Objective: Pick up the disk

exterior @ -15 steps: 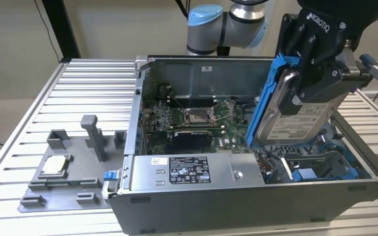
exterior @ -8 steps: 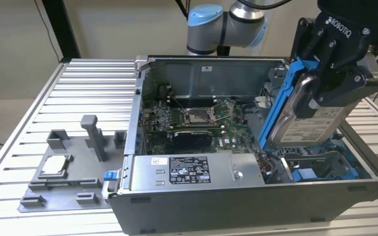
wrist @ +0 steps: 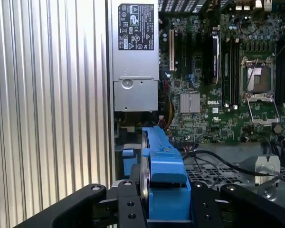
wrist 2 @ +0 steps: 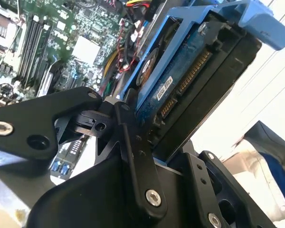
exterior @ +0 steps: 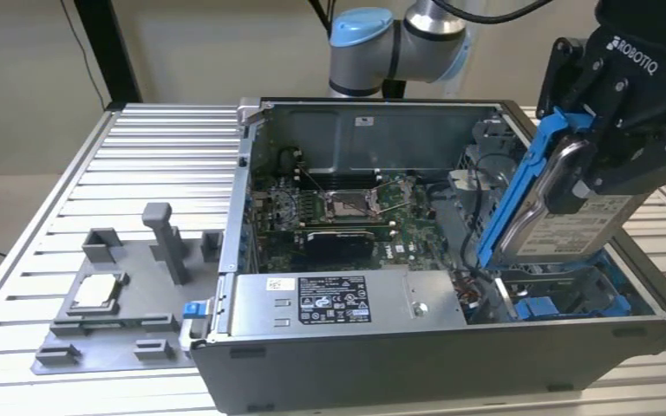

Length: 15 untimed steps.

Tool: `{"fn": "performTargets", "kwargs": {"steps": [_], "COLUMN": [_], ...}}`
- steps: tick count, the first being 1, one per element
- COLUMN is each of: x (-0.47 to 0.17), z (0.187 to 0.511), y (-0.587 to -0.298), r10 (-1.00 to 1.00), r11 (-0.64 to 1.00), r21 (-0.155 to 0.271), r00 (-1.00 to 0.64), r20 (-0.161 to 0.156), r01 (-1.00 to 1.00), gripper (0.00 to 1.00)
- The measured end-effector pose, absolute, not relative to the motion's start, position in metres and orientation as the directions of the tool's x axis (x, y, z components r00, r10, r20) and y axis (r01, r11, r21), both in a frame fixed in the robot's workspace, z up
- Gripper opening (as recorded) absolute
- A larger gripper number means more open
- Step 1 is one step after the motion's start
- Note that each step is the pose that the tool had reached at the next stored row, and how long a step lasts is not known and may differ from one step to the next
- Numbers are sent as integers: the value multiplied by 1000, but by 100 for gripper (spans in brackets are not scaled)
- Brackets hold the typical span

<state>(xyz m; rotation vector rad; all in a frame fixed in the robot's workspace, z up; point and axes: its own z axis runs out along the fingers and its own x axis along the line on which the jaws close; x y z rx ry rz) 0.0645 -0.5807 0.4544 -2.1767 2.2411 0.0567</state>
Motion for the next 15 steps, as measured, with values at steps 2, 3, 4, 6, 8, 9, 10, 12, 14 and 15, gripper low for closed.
{"fn": "performTargets", "kwargs": {"steps": [2,3,4,6,8,9,10,12,14,15], "x": [69,71,74,79,84,86,89,93,97,98], "z": [454,453,453,452,451,451,450,449,448,448], "y": [-582,-583,-584,-585,-586,-587,-587,-588,-588,-588], "r10": [-999,-999,-999,-999,-999,-999,-999,-999,-999,-999], "r11": [29,29,29,29,29,29,29,30,30,31], "r21": [14,14,14,14,14,14,14,14,14,15], "r00": [-30,-30,-30,-30,-30,-30,-30,-30,-31,-31], "r20": [-37,-37,-37,-37,-37,-37,-37,-37,-37,-37], "r01": [-999,-999,-999,-999,-999,-999,-999,-999,-999,-999], "gripper": [0,0,0,0,0,0,0,0,0,0]}}
